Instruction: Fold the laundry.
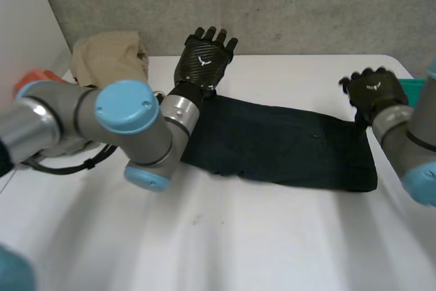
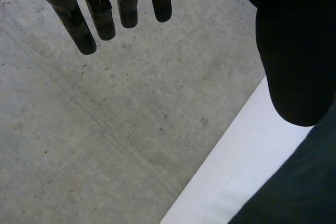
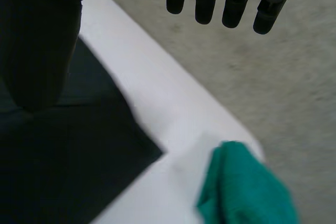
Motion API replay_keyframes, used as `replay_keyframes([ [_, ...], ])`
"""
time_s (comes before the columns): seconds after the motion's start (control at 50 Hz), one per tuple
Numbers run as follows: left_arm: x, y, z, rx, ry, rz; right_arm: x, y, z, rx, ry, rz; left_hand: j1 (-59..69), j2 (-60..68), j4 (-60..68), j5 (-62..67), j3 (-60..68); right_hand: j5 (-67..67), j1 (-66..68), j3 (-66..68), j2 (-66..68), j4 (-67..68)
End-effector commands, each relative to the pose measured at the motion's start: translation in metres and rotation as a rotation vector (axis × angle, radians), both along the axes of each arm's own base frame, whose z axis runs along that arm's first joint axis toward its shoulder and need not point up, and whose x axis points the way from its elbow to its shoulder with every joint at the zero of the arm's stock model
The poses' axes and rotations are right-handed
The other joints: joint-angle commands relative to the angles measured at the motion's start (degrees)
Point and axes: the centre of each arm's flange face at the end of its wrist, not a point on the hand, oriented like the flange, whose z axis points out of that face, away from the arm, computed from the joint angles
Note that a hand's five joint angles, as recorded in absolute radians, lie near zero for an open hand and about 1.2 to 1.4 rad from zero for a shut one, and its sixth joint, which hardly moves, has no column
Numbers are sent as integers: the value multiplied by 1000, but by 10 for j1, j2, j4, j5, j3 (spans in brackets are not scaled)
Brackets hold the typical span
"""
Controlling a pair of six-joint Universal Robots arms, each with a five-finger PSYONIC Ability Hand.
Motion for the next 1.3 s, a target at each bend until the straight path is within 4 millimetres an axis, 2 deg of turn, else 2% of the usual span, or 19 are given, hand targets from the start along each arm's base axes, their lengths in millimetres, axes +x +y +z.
replay_keyframes([
  [0.02,19,24,3,93,28,-11,-19,37,-33,223,-52,36,-10,-17,-16,-26,-21,-25,-27,-21,-21,-21],
  [0.18,20,32,-3,150,56,-30,-24,32,-65,249,-48,27,-10,-17,-16,-26,-21,36,34,40,40,40],
  [0.22,20,32,-3,150,56,-31,-26,23,-80,244,-35,10,-10,-17,-16,-26,-21,252,250,256,256,256],
  [0.26,20,33,-5,155,53,-29,-28,17,-82,219,-15,-12,-10,-17,-16,-26,-21,673,670,677,676,677],
  [0.34,22,36,-8,166,45,-30,-49,7,-65,92,123,-117,-10,-17,-16,-26,-21,675,673,679,679,679],
  [0.38,24,37,-6,165,46,-28,-59,1,-41,-45,238,-140,-10,-17,-16,-26,-21,675,673,679,679,679],
  [0.48,28,42,9,147,64,-29,-62,-1,-19,-202,530,-96,-10,-17,-16,-26,-21,675,673,679,679,679],
  [0.5,28,43,10,146,65,-30,-56,1,-19,-218,567,-69,-10,-17,-16,-26,-21,675,673,679,679,679],
  [0.58,32,46,13,145,68,-28,15,23,-14,-379,573,192,-10,-17,-16,-26,-21,675,673,679,679,679],
  [0.66,35,49,13,156,71,-26,89,73,-40,-458,493,591,-10,-17,-16,-26,-21,675,673,679,679,679],
  [0.76,37,50,12,163,74,-24,118,114,-89,-367,461,858,-10,-17,-16,-26,-21,675,673,679,679,679],
  [0.78,37,50,12,163,74,-24,119,115,-94,-344,467,860,-10,-17,-16,-26,-21,567,565,572,571,571],
  [0.82,38,49,12,163,74,-21,116,112,-99,-290,483,821,-10,-17,-16,-26,-21,-25,-27,-21,-21,-21],
  [0.88,37,48,17,155,86,-23,114,106,-90,-276,474,756,-10,-17,-16,-26,-21,-25,-27,-21,-21,-21],
  [0.94,35,45,24,141,110,-29,107,94,-52,-282,335,644,-10,-17,-16,-26,-21,-25,-27,-21,-21,-21],
  [0.98,33,44,30,132,128,-32,94,82,-16,-260,118,542,-10,-17,-16,-26,-21,-25,-27,-21,-21,-21],
  [1.06,26,43,49,111,180,-55,76,73,23,-159,-258,437,-10,-17,-16,-26,-21,-25,-27,-21,-21,-21],
  [1.18,1,63,65,120,207,-142,37,47,37,-33,-432,273,-10,-17,-16,-26,-21,-25,-27,-21,-21,-21],
  [1.3,-30,86,50,179,162,-221,10,25,36,58,-395,168,-10,-17,-16,-26,-21,-25,-27,-21,-21,-21],
])
